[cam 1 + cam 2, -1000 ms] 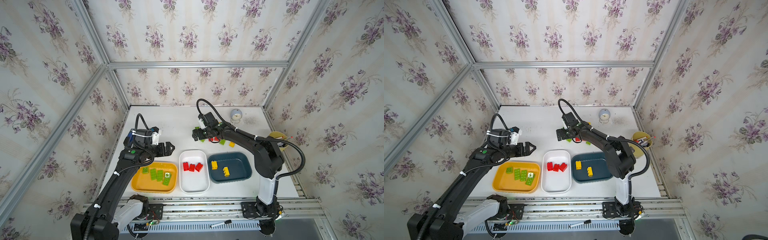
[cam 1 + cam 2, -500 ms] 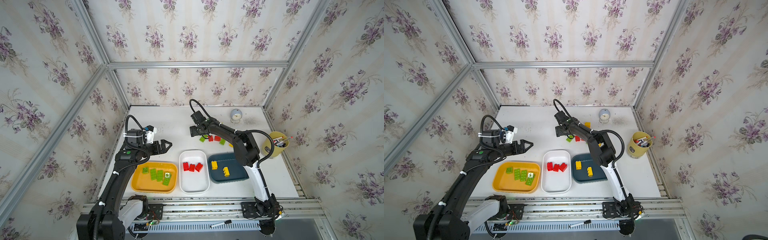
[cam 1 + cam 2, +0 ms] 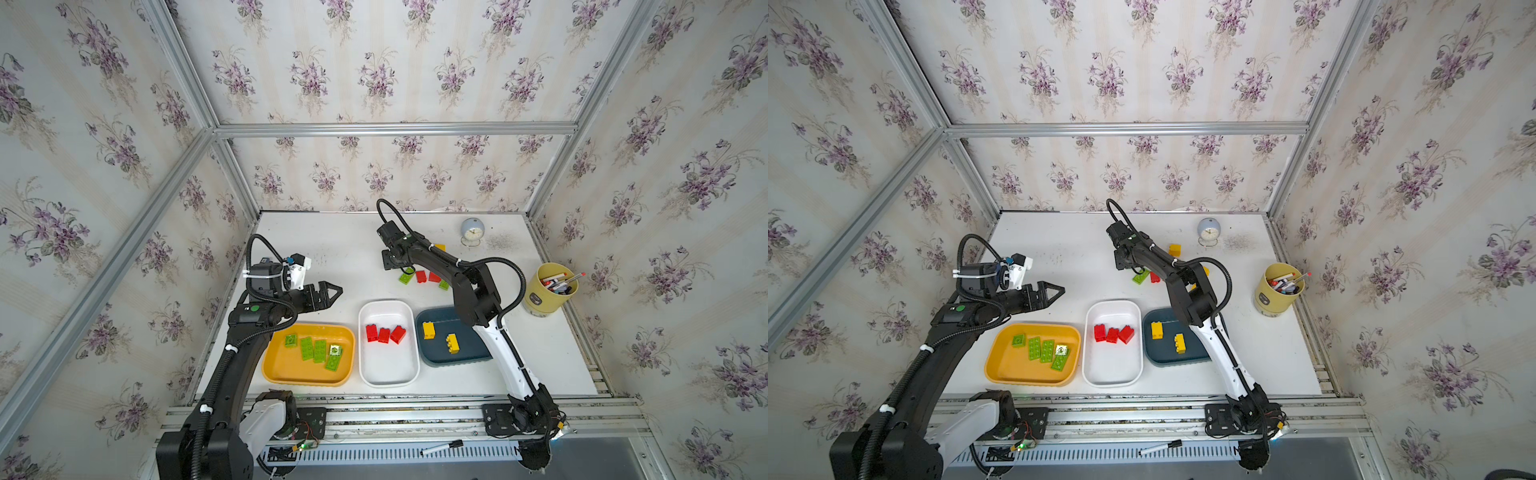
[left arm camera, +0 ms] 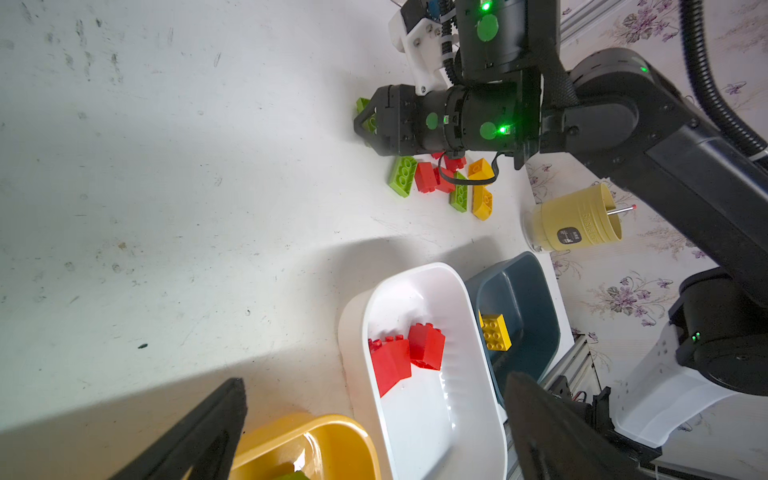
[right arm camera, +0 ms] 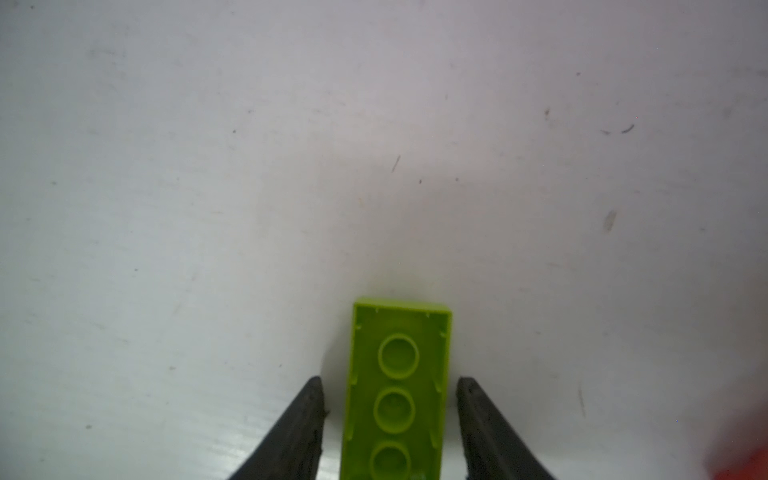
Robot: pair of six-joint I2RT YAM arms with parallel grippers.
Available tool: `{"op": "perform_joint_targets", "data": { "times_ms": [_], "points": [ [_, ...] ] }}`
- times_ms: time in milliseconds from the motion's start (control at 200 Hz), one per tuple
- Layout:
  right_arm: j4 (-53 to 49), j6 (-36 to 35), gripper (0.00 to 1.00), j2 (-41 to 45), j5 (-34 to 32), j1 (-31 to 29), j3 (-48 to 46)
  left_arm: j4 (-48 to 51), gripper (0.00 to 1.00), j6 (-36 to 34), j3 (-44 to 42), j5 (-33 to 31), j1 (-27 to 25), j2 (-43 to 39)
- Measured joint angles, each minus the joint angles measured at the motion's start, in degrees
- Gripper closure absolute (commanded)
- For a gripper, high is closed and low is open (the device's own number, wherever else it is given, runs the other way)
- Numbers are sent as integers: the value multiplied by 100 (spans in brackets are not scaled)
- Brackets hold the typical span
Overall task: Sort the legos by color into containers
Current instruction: 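Grasp a lime-green 2x3 brick with the right gripper while the left gripper withdraws, then carry the lime-green brick with the right gripper and release it into the yellow tray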
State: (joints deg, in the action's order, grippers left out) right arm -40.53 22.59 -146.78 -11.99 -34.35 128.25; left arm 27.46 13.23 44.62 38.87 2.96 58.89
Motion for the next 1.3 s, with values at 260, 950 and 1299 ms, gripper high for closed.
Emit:
{"op": "perform_joint_targets", "data": {
  "times_ms": [260,950,1299],
  "points": [
    [24,-66,73,2,-7,-4,26,0,1,-22,0,42,39,20],
    [1978,-1792,74,4562,2815,-1320,-5066,11,1,20,201,-120,463,326],
    [3346,-2000,73,4258,3716,-2675,-5438,42,1,328,203,-566,525,474]
  ]
}}
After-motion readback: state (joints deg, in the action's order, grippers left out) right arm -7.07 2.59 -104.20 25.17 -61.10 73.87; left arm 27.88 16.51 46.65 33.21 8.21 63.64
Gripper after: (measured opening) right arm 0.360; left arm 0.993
